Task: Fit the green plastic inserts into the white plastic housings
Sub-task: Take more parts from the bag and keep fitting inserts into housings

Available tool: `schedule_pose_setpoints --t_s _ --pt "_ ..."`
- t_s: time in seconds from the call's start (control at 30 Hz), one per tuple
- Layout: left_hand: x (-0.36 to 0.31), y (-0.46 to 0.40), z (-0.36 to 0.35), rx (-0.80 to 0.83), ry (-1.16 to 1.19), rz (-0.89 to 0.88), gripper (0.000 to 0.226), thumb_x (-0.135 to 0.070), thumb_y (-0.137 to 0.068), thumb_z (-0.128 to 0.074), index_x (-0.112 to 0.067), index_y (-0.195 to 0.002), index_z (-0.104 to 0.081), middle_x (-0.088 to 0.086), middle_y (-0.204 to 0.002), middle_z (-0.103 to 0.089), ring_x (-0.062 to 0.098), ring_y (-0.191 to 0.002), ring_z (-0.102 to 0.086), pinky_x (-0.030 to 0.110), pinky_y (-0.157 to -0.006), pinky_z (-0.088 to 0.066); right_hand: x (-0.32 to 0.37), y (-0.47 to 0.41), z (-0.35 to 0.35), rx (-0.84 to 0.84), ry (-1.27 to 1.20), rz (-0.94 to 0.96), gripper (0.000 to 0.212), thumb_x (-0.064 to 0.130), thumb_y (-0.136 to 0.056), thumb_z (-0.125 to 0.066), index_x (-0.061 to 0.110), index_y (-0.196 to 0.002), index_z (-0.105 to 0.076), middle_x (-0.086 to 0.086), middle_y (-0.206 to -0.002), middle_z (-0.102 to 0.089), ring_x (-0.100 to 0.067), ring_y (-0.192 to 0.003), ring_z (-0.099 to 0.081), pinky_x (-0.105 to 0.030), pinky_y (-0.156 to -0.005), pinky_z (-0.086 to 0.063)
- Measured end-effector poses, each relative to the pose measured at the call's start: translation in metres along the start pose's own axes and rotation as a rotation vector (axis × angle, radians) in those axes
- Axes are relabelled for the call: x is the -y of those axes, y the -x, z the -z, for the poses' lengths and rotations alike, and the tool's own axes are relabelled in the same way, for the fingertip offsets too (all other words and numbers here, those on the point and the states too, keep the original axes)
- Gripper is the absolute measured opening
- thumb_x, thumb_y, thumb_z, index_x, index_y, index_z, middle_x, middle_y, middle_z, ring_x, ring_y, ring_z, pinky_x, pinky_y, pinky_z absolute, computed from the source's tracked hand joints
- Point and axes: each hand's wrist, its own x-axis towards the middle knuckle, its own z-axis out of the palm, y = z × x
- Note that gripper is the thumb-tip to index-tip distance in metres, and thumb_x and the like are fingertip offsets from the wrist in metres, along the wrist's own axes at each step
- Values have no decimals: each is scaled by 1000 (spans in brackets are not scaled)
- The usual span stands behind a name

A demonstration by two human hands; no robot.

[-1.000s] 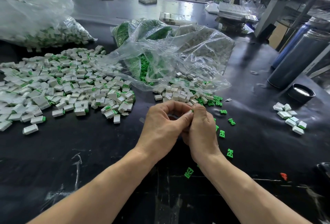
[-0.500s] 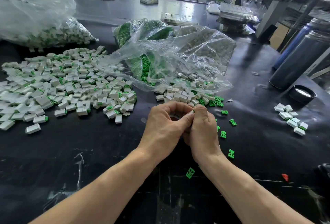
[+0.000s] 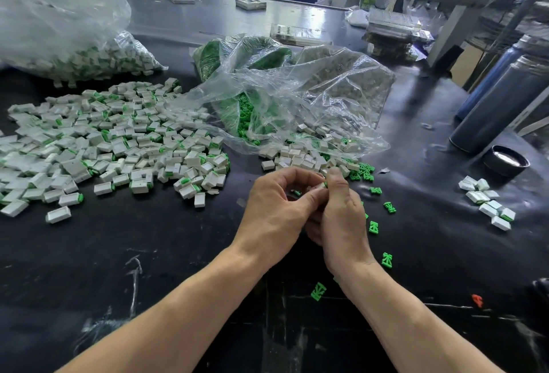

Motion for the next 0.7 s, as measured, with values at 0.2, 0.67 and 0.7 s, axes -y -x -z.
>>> schedule_pose_setpoints --t_s 0.2,0.67,0.7 --pt "0 -11 19 -88 -158 -41 8 -15 -88 -80 -20 -93 -76 -6 -87 -77 14 -83 -72 21 -78 -56 5 -7 18 86 161 297 33 43 -106 -52 28 -82 -70 2 -64 -62 -12 -53 -51 -27 -49 -38" --pt "5 -12 26 -42 -352 -40 9 -15 -91 -76 -23 -95 -76 -6 -89 -75 11 -88 -71 32 -84 -58 8 -12 30 187 551 361 8 26 -96 -72 25 -89 -74 11 -79 -72 -1 -74 -64 -17 -67 -47" --pt "6 -13 27 -40 -398 -37 8 -18 -91 -77 -25 -93 -76 -6 -87 -73 10 -85 -69 33 -81 -58 7 -13 30 187 575 353 8 27 -97 -72 25 -89 -74 10 -78 -71 -2 -74 -64 -19 -67 -49"
